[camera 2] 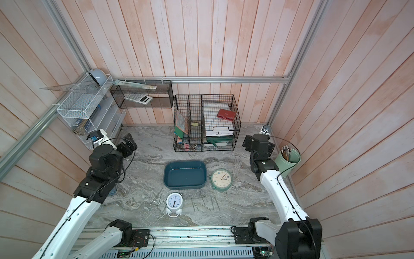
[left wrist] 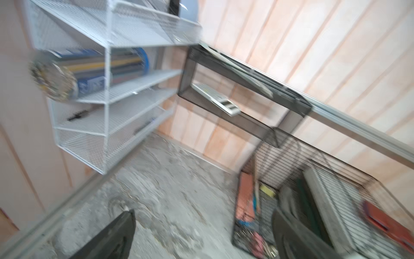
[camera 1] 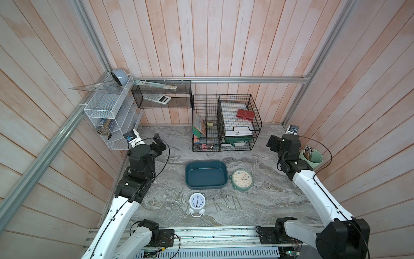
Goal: Put the nails on the desktop into the storage box
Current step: Move the distractor to the center of the board.
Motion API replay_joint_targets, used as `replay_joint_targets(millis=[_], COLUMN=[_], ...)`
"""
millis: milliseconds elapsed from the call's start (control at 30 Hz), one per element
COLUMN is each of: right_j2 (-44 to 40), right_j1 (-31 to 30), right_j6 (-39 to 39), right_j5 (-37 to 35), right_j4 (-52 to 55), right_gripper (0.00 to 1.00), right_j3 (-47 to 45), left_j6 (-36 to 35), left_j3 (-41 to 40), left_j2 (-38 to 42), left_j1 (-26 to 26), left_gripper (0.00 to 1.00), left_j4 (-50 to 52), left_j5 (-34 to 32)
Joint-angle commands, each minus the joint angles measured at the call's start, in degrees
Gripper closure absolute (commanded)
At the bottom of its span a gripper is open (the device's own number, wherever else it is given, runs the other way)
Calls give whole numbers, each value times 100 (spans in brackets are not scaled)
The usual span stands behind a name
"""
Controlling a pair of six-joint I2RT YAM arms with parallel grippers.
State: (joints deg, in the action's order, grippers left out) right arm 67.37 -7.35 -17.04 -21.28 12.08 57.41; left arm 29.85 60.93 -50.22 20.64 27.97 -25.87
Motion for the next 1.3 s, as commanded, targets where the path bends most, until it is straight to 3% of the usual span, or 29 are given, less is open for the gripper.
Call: replay_joint_targets(millis=[0, 100, 200, 300, 600, 767, 900, 1033, 1067, 1267], right_j2=[204, 182, 206, 206, 655, 515, 69, -684, -842, -774], right_j1=[-57, -181, -339, -522, -1143, -1458, -2342, -2803, -2867, -3070], right_j6=[-503, -543, -500, -429, -118, -320, -748, -1798, -2059, -2925], right_j5=[1135, 1557, 1654, 1661, 2029, 3337, 3402, 3955, 4087, 4710], right_j4=[2477, 2813, 2916, 2928, 3253, 3586, 4219, 3961, 3797, 2339], right_gripper=[2, 2, 2, 2, 2, 7, 24, 70, 76, 78], right_j3=[398, 464, 441, 453, 602, 469, 258, -658, -918, -1854], left_j6=[1194, 1994, 2673, 3057, 2936, 2853, 2908, 2867, 2852, 2774], left_j3=[230, 371, 173, -38, -453, -579, -776, -818, -827, -933], left_j2=[-448, -897, -1273, -1529, -2670, -3208, -3307, -3403, -3436, -3553], left_j1=[1122, 2718, 3863, 4310, 4501, 4423, 4387, 4356, 4352, 4338], left_gripper=[0, 0, 0, 0, 0, 0, 0, 0, 0, 0], left_j4=[3325, 4219, 4410, 4373, 3126, 2624, 2384, 2270, 2237, 2054], left_j5=[895, 624, 666, 675, 1153, 1271, 1301, 1286, 1294, 1409])
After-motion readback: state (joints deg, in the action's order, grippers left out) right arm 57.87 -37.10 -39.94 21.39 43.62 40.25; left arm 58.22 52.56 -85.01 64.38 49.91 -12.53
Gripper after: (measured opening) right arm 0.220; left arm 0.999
